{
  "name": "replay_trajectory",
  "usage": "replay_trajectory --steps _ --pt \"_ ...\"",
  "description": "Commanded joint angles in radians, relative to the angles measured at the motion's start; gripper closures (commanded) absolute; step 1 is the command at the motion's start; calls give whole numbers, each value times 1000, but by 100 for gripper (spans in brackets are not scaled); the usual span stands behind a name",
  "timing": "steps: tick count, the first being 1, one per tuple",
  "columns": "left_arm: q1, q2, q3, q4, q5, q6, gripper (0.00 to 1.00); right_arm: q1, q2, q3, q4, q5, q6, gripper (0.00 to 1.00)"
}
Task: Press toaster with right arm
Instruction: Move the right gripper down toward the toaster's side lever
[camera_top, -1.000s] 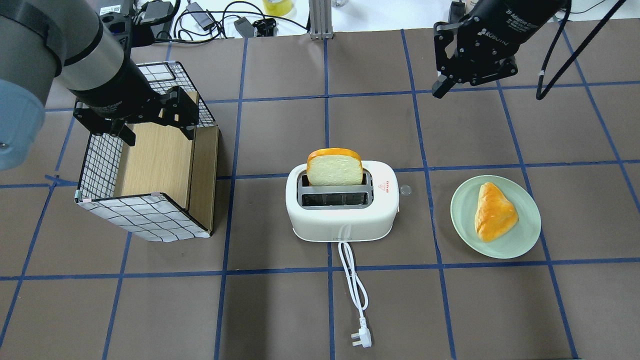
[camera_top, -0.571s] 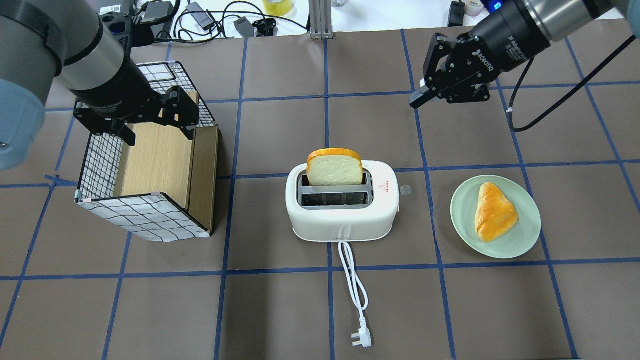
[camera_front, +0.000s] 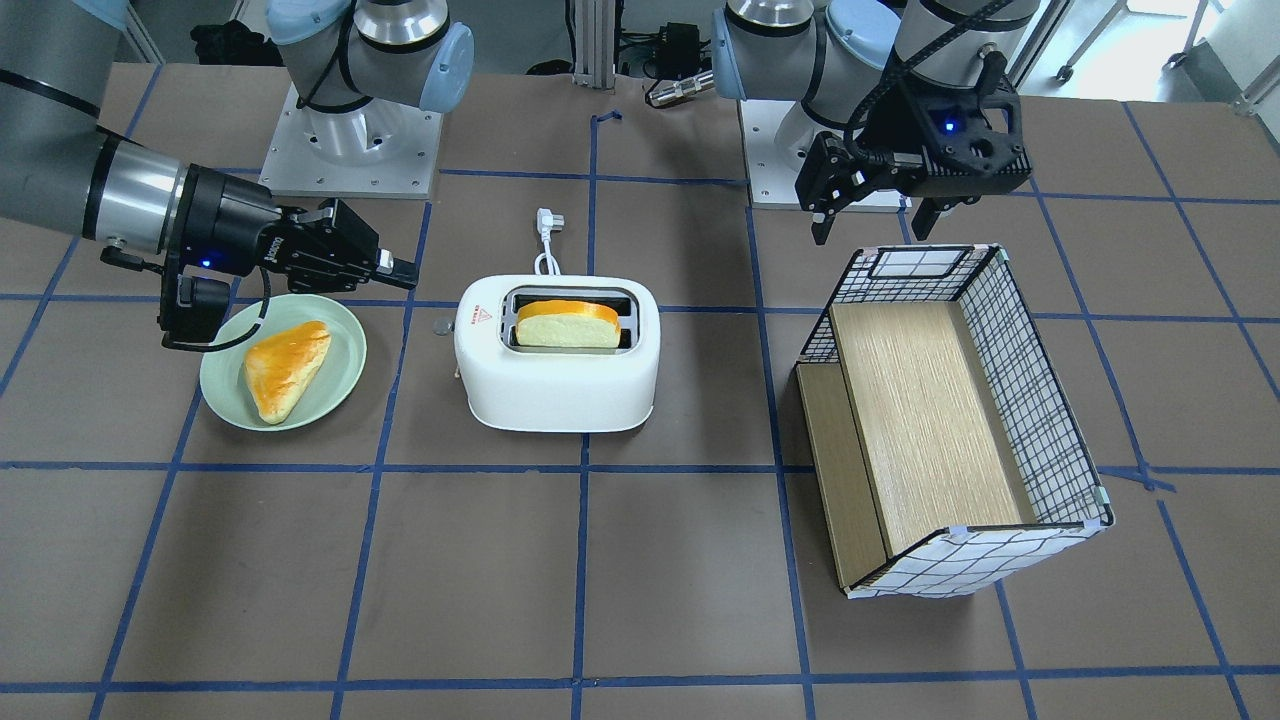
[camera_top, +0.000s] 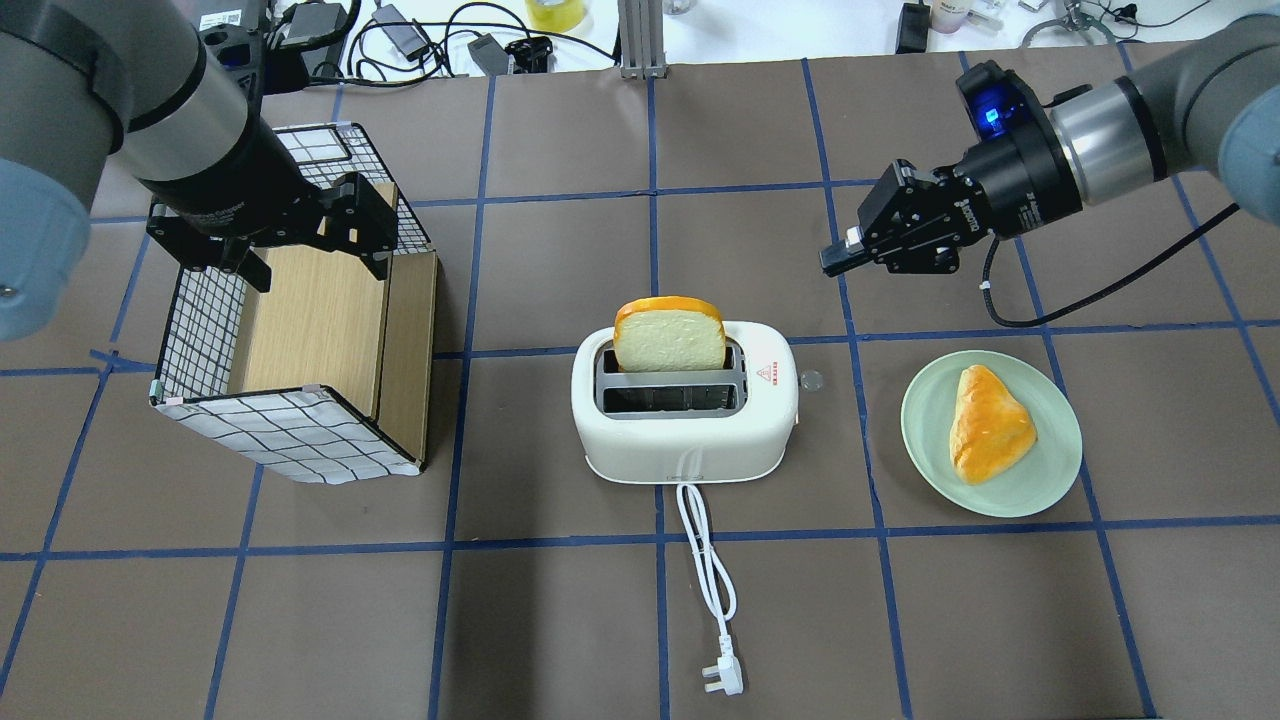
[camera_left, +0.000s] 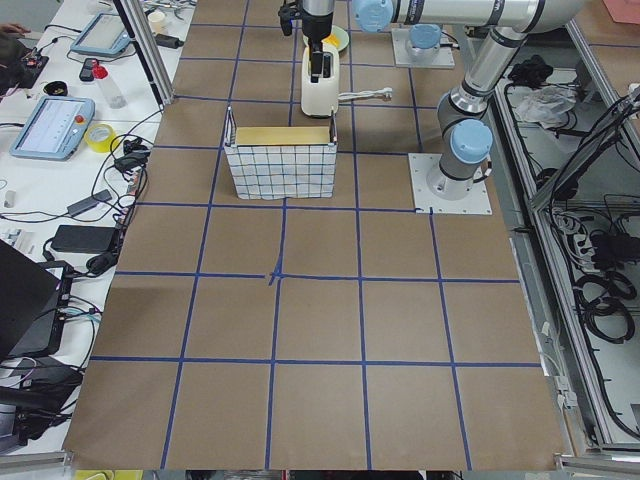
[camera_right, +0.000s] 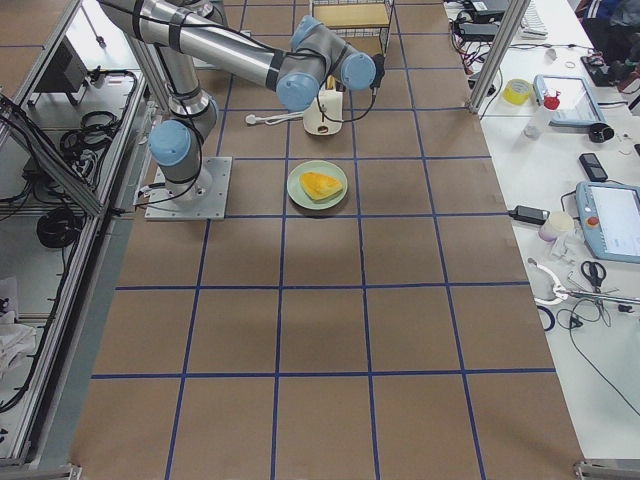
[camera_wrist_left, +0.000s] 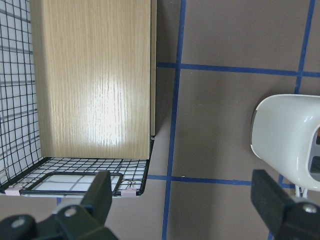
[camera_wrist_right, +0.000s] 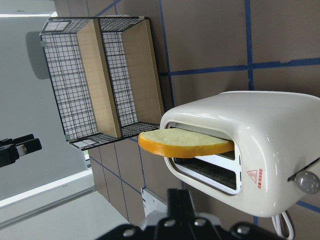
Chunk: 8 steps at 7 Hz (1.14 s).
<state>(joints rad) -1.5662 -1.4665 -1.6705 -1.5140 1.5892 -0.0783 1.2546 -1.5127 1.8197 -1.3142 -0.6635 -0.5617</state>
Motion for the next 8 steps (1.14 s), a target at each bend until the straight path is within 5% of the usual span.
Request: replay_trajectory --steps 1,5,8 --pt "0 0 0 0 0 0 0 -67 34 111 0 51 -186 100" --pt "0 0 0 0 0 0 0 -70 55 277 -98 140 -267 100" --pt "0 0 0 0 0 0 0 -70 69 297 -157 131 -264 100"
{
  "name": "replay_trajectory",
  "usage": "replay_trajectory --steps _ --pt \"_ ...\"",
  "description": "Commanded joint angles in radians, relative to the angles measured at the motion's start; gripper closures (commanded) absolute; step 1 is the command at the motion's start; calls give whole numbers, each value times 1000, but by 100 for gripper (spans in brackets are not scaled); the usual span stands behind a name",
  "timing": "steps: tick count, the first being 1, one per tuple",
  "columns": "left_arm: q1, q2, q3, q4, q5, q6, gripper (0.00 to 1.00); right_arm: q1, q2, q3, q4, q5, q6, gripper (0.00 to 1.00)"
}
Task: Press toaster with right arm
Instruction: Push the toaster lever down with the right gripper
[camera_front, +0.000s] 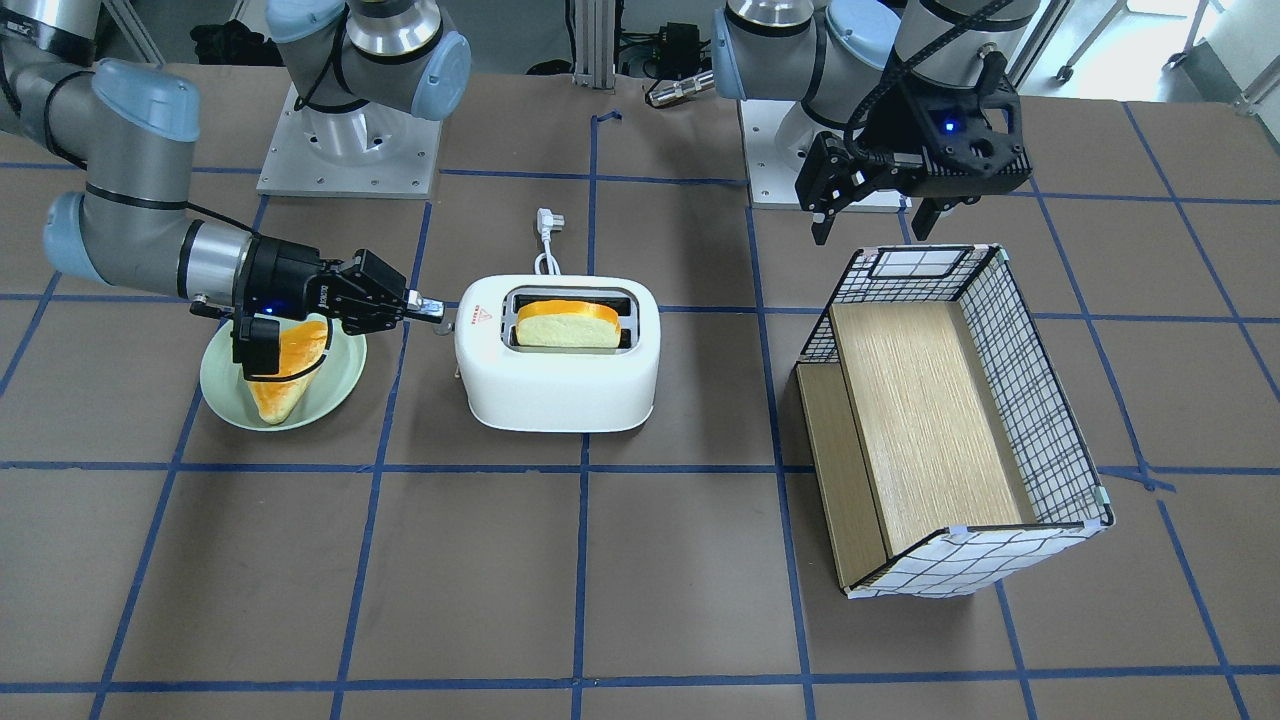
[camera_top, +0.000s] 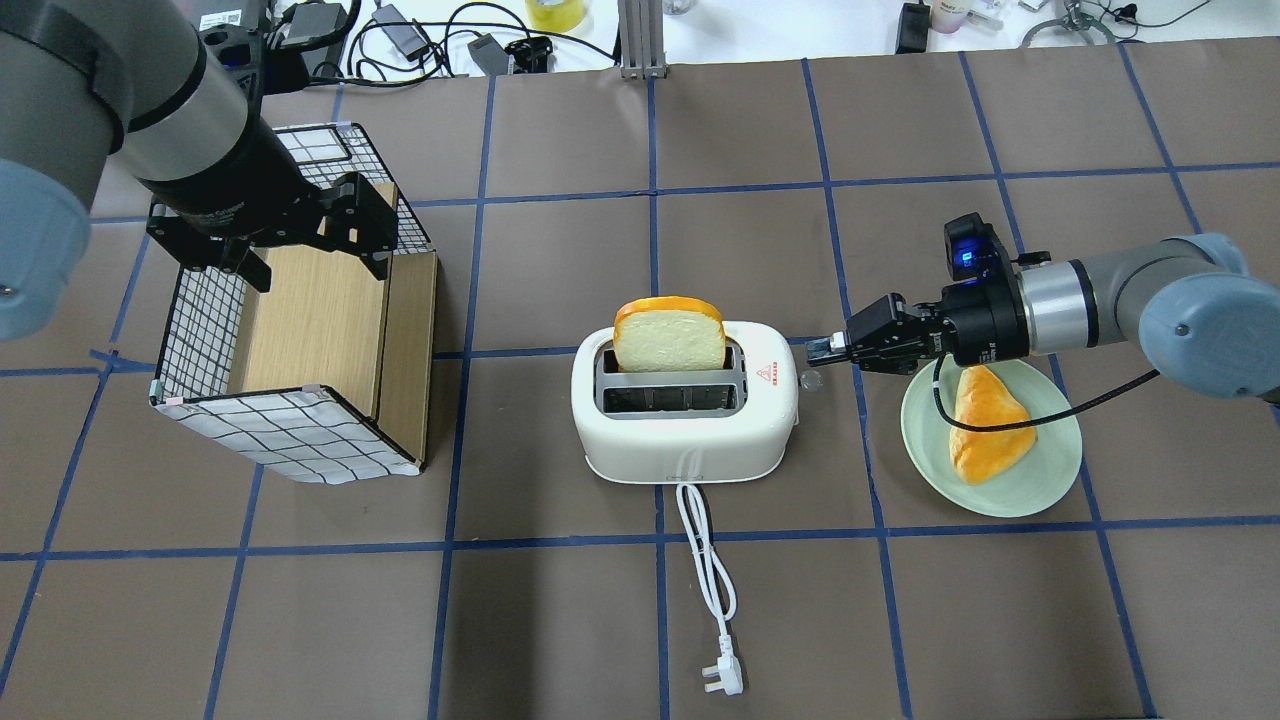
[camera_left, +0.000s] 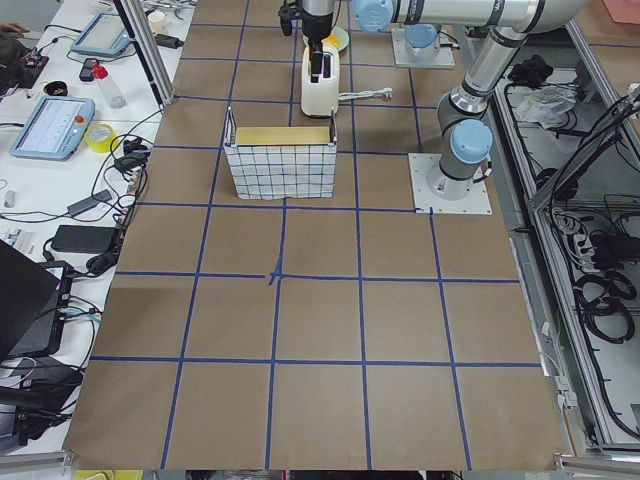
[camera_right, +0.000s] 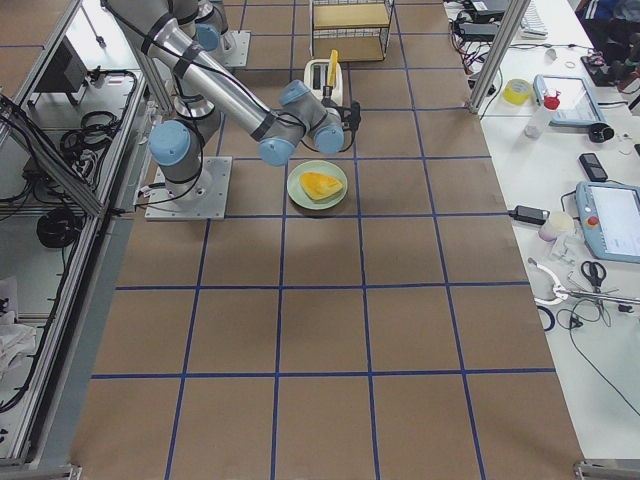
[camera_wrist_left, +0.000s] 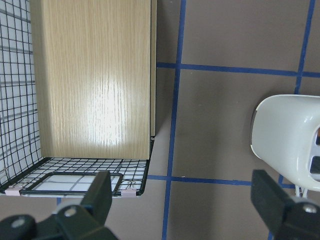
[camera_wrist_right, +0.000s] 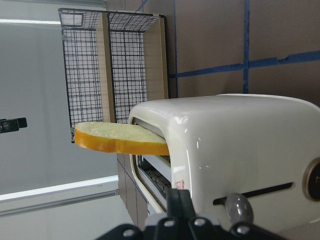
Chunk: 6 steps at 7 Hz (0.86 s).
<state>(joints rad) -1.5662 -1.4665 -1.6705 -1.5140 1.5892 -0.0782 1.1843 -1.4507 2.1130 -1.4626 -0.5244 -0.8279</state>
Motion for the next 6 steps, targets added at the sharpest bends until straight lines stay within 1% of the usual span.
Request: replay_trajectory --steps 1,6 --pt "0 0 0 0 0 0 0 0 19 5 -8 -17 9 100" --pt "0 0 0 0 0 0 0 0 50 4 -12 -19 7 100"
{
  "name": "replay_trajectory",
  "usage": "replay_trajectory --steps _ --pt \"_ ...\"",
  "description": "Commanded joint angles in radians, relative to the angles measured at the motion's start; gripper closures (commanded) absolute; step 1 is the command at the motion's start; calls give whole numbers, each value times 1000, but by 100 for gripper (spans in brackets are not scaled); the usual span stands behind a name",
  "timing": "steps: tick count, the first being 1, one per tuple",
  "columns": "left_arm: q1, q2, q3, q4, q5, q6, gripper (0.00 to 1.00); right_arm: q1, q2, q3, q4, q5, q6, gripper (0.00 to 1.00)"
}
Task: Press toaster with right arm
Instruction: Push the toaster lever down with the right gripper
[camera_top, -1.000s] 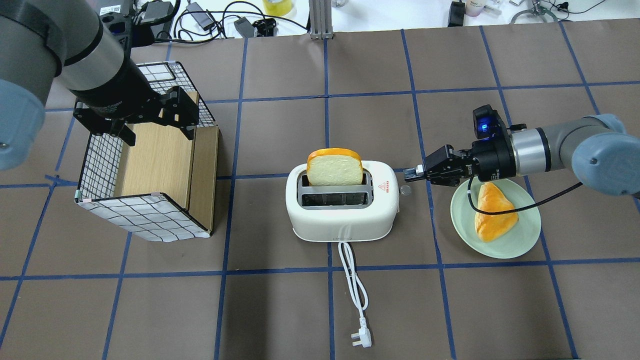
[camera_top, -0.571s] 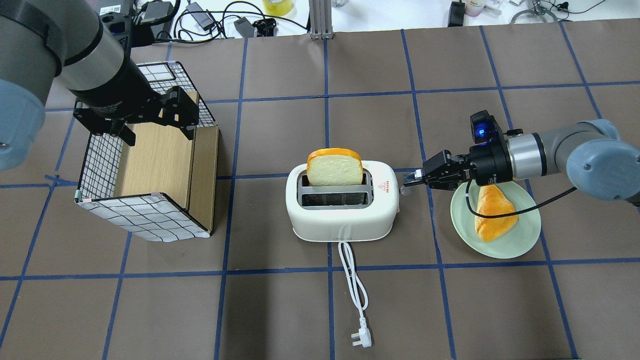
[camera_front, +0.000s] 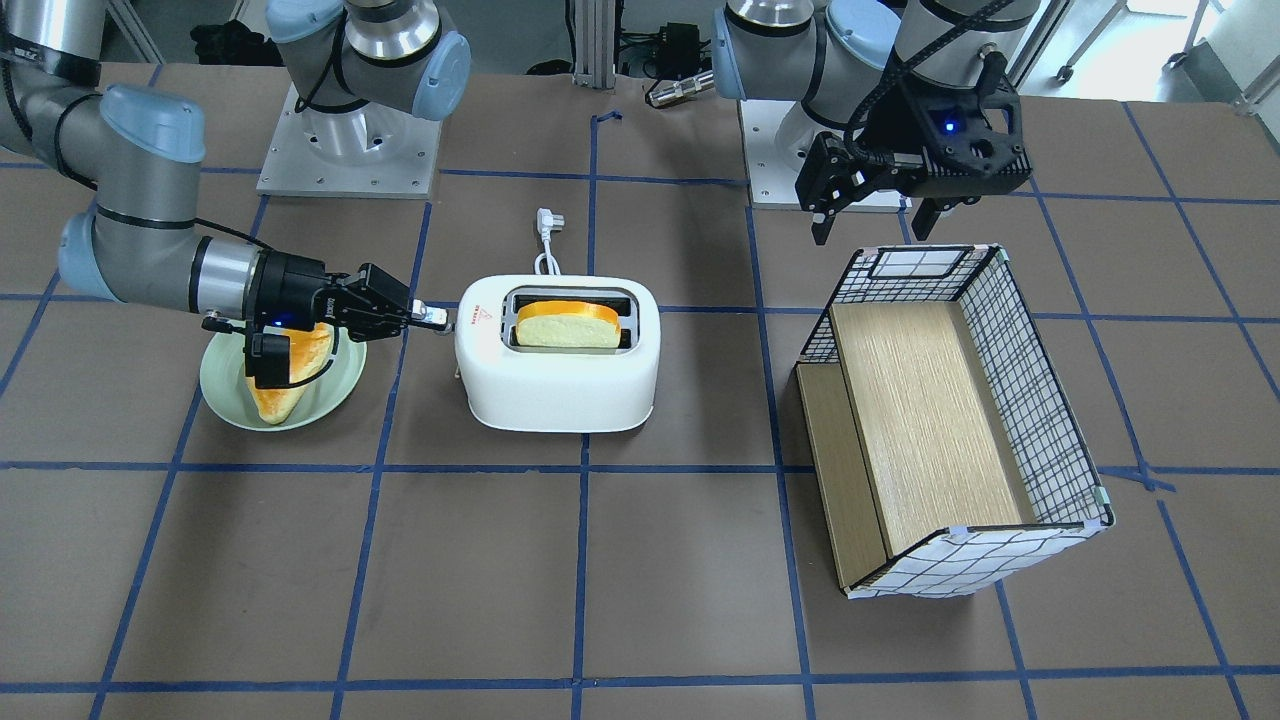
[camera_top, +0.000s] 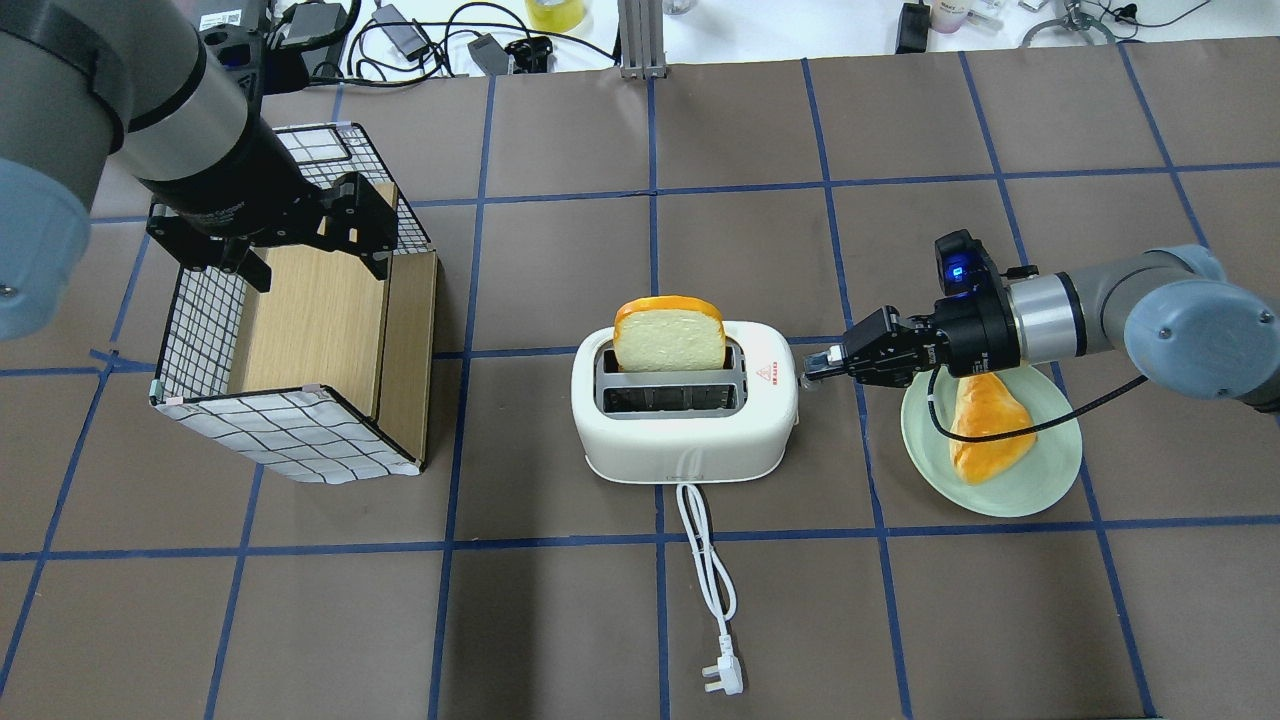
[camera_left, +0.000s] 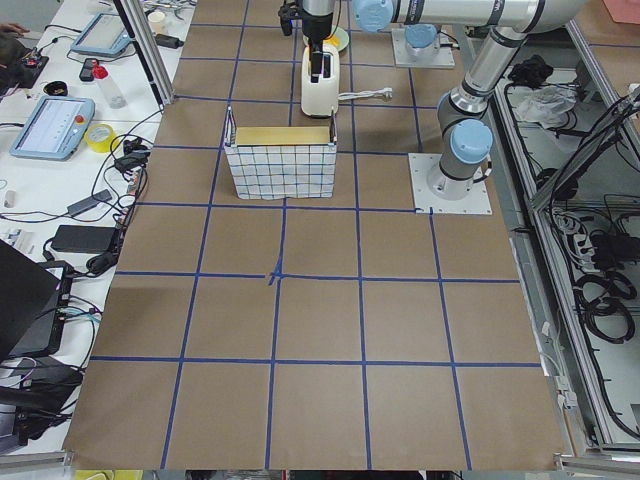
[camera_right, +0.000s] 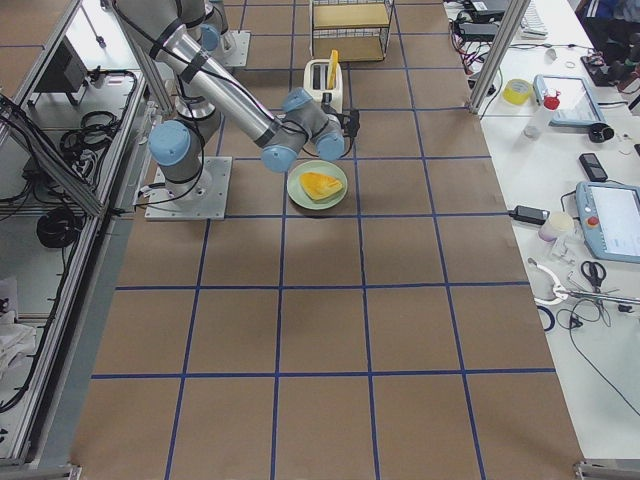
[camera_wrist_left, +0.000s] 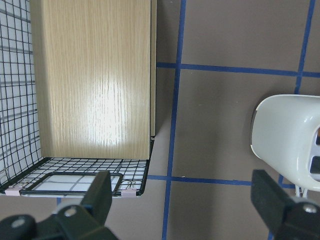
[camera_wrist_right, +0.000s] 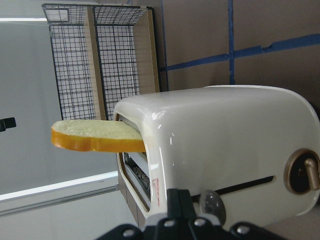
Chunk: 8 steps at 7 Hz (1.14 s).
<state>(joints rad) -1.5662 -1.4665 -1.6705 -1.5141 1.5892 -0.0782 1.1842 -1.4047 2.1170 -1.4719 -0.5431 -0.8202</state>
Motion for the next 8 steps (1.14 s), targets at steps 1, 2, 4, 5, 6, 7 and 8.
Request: replay_trajectory --steps 1,2,4,5,6,7,8 --pt "0 0 0 0 0 0 0 0 6 0 -2 0 0 100" --pt "0 0 0 0 0 0 0 0 10 0 -2 0 0 100" --pt "0 0 0 0 0 0 0 0 15 0 -2 0 -2 100" --pt "0 0 0 0 0 0 0 0 16 1 -5 2 -4 100" --pt "0 0 0 0 -2 0 0 0 24 1 -11 0 -5 100" --pt "0 0 0 0 0 0 0 0 27 1 -11 0 -5 100" --pt "0 0 0 0 0 0 0 0 29 1 -14 0 -5 100"
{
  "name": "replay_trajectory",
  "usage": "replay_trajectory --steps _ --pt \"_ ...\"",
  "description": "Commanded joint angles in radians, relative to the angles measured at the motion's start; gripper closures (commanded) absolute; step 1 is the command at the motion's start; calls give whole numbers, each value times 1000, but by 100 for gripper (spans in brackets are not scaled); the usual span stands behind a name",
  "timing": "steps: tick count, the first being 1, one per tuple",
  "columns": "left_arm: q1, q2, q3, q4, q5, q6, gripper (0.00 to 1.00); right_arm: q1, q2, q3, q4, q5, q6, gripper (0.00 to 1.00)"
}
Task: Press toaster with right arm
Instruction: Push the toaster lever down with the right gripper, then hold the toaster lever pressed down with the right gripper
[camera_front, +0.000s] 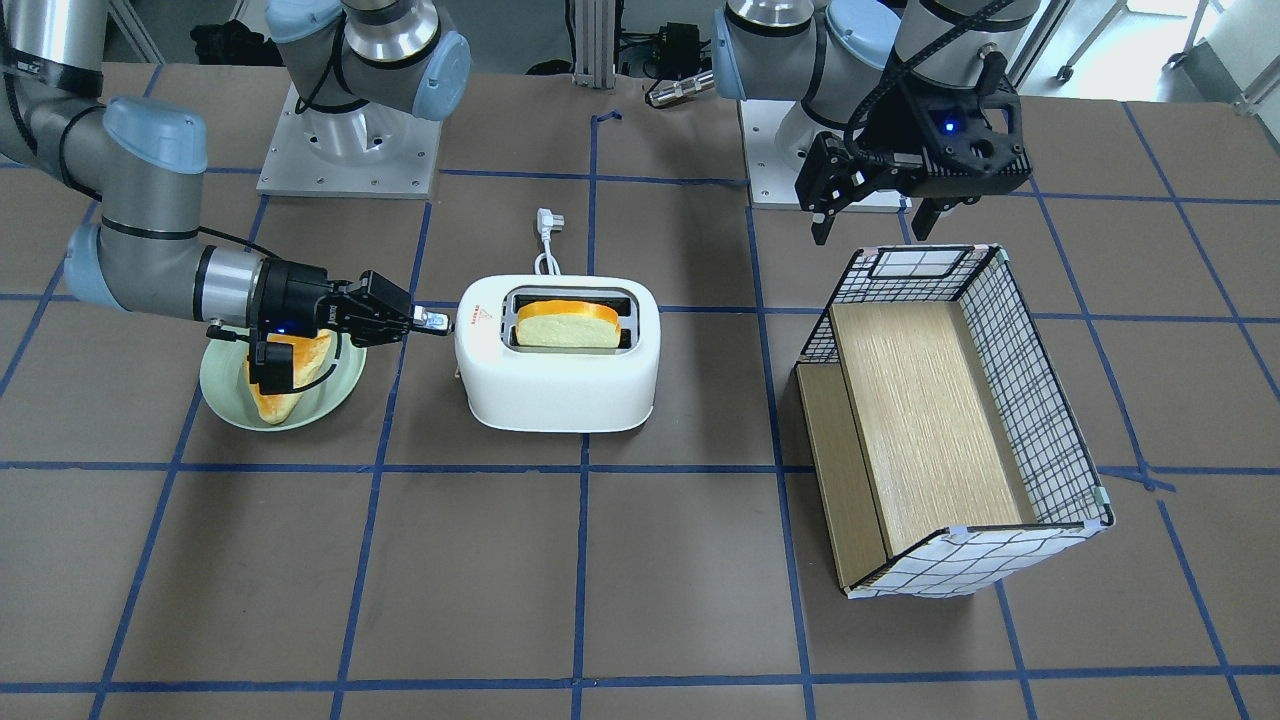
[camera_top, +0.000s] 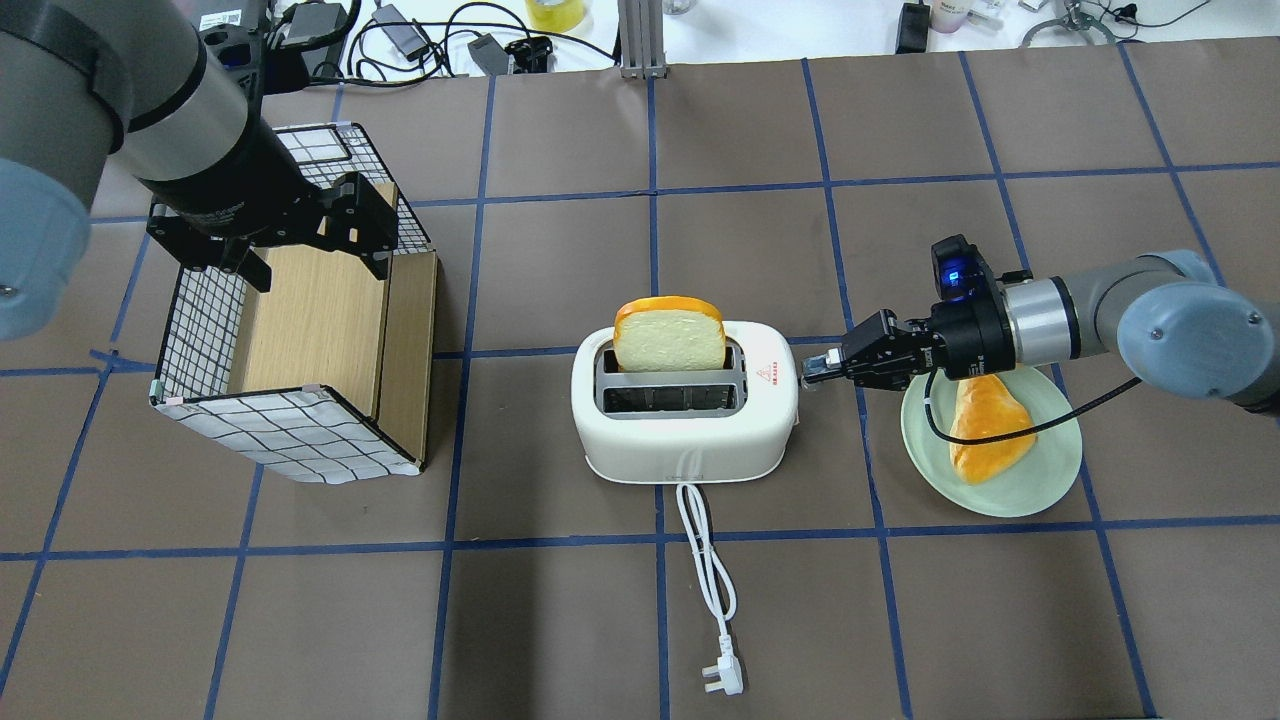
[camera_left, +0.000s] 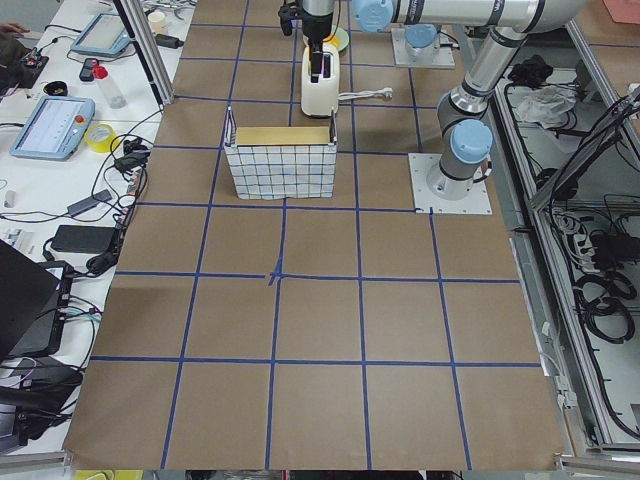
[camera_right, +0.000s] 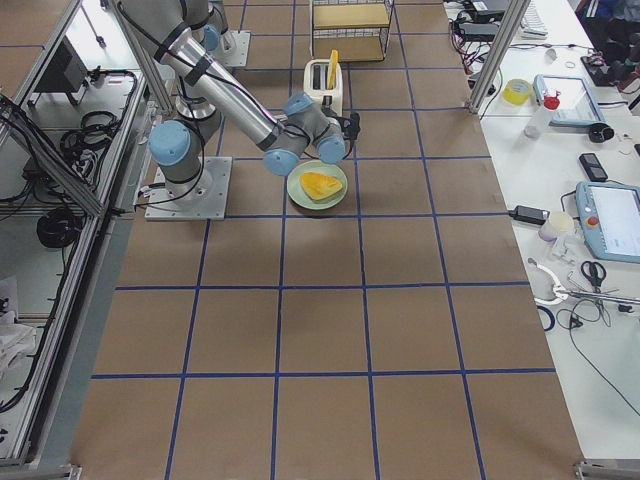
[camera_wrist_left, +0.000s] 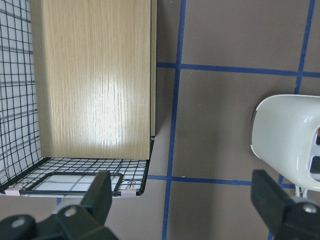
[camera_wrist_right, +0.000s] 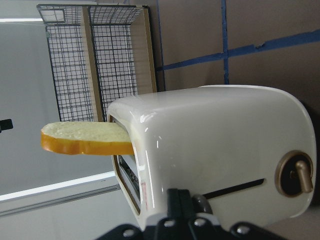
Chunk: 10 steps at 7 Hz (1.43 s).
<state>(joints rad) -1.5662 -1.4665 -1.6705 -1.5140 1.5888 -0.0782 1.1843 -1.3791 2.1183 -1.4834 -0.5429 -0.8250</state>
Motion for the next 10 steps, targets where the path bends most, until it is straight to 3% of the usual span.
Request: replay_trajectory --steps 1,10 --pt "0 0 0 0 0 0 0 0 3 2 -9 -5 0 100" --pt "0 0 0 0 0 0 0 0 64 77 -192 -12 -3 100"
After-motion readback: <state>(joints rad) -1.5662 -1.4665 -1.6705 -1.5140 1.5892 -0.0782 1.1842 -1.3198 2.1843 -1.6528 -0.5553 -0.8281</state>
